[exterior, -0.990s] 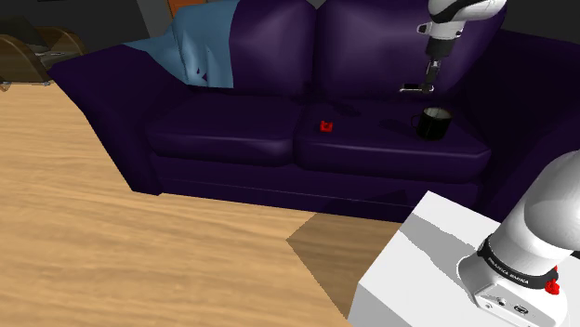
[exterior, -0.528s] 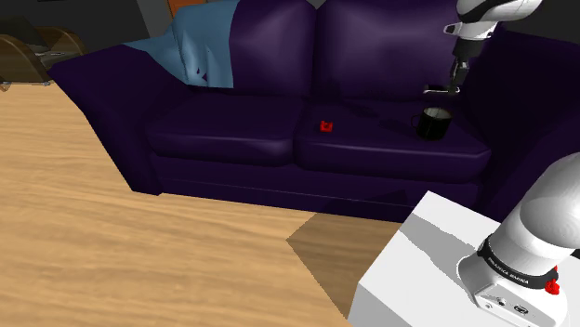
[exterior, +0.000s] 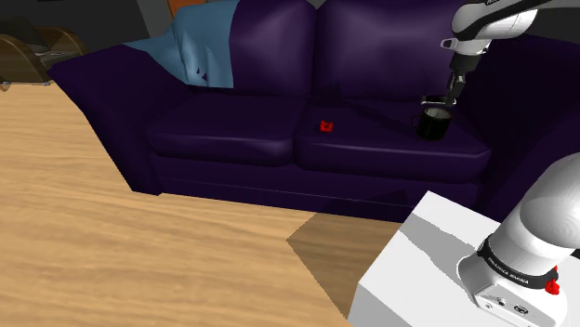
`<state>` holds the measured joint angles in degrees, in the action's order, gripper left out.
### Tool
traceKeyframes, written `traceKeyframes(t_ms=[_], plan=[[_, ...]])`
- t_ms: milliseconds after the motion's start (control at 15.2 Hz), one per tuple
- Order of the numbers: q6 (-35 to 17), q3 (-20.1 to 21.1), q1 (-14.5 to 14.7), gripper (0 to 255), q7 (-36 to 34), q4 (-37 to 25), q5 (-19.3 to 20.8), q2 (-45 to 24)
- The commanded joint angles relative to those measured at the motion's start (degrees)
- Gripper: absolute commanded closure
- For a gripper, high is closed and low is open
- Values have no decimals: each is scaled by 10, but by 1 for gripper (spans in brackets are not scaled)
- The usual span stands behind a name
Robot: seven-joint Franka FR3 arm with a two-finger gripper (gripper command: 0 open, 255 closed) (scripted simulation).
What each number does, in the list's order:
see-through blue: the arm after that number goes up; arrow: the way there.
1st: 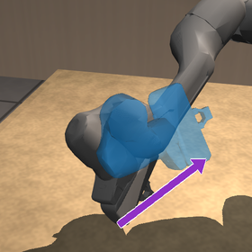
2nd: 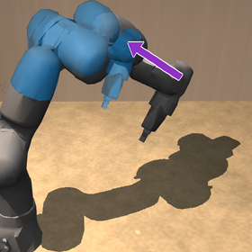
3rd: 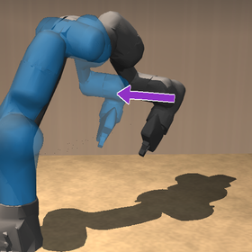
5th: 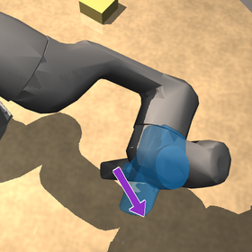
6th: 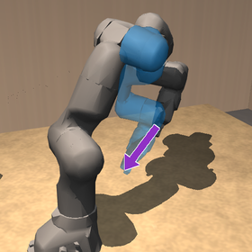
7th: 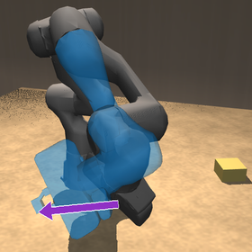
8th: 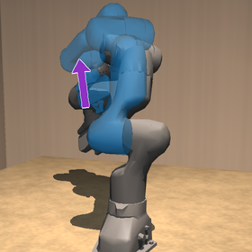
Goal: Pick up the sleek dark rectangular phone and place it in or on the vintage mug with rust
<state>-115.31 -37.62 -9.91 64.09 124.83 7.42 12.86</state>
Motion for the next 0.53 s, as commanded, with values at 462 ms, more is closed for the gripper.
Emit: traceKeyframes(t_ms=[462], plan=[[-44,-7,1,255,6,30,-7,-16]])
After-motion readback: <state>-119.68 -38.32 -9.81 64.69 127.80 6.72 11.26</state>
